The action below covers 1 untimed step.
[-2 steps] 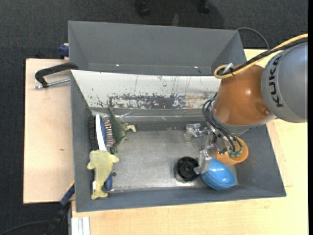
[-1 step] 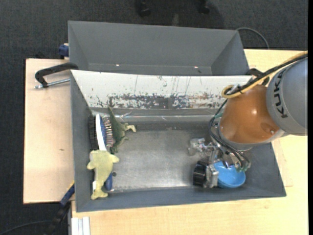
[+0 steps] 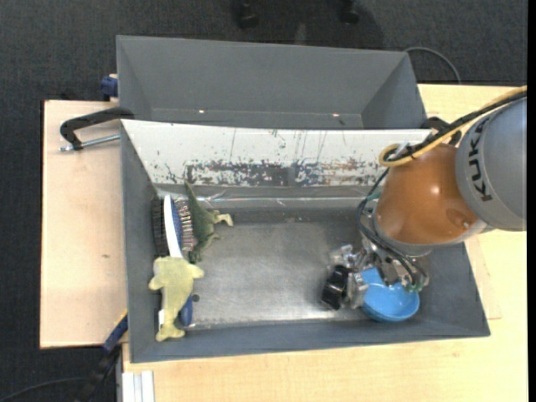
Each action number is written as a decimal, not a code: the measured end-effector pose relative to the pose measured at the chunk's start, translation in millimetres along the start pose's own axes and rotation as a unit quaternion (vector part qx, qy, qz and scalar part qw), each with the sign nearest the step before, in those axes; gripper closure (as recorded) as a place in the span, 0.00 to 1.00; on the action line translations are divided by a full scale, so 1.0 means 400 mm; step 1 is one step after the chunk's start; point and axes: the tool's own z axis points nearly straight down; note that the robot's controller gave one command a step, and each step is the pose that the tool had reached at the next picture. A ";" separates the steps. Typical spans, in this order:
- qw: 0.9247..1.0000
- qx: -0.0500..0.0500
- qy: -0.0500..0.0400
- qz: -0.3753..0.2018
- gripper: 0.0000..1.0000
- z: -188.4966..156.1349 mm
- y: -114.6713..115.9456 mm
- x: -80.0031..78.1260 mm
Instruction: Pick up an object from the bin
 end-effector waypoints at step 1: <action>1.000 0.003 -0.008 -0.008 1.00 -0.324 -0.091 -0.046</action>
Offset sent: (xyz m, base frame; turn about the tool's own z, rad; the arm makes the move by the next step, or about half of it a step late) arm 0.0227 -0.0304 0.1243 -0.0188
